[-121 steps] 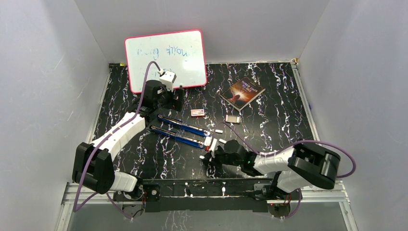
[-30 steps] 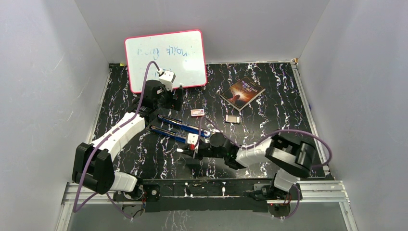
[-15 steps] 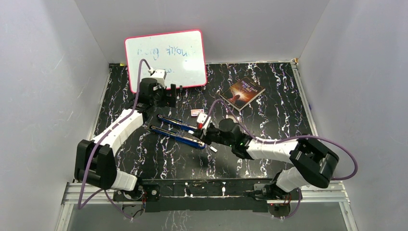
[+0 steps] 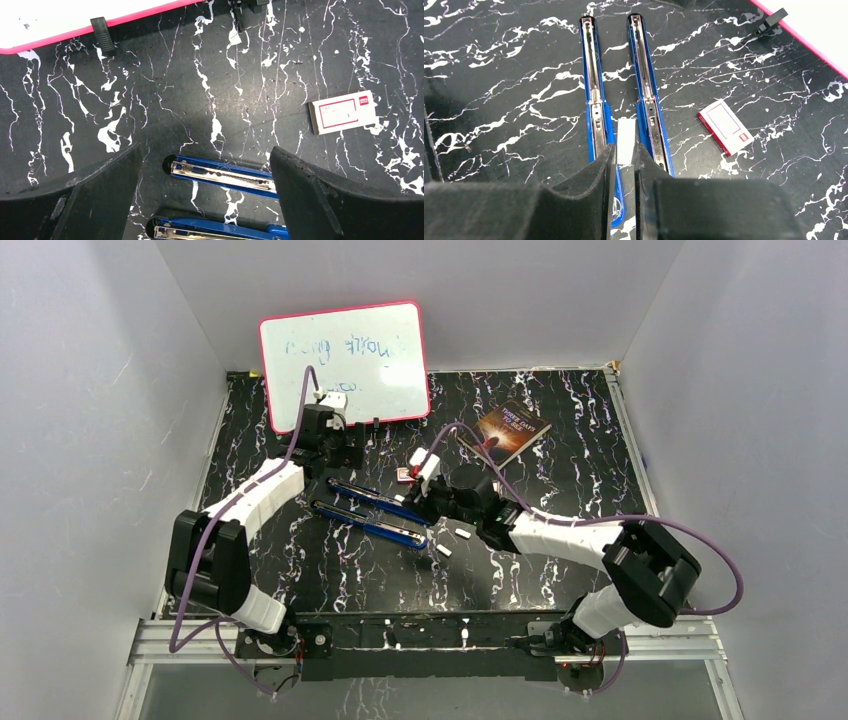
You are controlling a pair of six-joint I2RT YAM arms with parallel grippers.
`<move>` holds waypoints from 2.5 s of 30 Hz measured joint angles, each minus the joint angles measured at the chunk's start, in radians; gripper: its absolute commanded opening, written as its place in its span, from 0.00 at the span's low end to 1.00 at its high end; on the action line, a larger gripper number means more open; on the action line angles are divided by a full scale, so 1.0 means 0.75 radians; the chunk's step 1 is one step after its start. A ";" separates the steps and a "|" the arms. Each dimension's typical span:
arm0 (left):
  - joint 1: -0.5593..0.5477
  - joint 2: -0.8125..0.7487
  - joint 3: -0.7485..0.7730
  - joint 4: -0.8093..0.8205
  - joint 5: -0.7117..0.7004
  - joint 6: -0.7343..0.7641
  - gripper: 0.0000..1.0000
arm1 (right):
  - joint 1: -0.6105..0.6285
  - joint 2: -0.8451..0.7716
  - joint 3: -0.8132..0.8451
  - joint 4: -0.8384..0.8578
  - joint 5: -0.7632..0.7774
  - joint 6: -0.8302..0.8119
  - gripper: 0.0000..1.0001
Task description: Load the staples into the stapler
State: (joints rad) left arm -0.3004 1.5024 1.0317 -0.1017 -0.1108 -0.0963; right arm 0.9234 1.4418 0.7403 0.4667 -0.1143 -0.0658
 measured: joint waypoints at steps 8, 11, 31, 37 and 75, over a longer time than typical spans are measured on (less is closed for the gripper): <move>-0.024 0.034 0.002 -0.007 -0.010 0.074 0.98 | 0.000 0.063 0.024 -0.095 0.009 -0.027 0.00; -0.043 0.041 0.002 -0.007 -0.013 0.094 0.98 | 0.000 0.077 0.045 -0.130 0.008 -0.025 0.00; -0.057 0.041 0.002 -0.007 -0.049 0.135 0.98 | -0.001 0.182 0.163 -0.171 -0.111 -0.019 0.00; -0.057 0.041 0.002 -0.007 -0.049 0.139 0.98 | 0.000 0.235 0.196 -0.185 -0.135 -0.017 0.00; -0.095 0.074 0.002 -0.007 -0.080 0.185 0.98 | 0.049 0.316 0.242 -0.276 -0.148 0.010 0.00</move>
State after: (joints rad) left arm -0.3717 1.5578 1.0332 -0.1070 -0.1707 0.0425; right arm 0.9600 1.6787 0.9218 0.2600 -0.2249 -0.0582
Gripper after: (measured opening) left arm 0.981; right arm 0.235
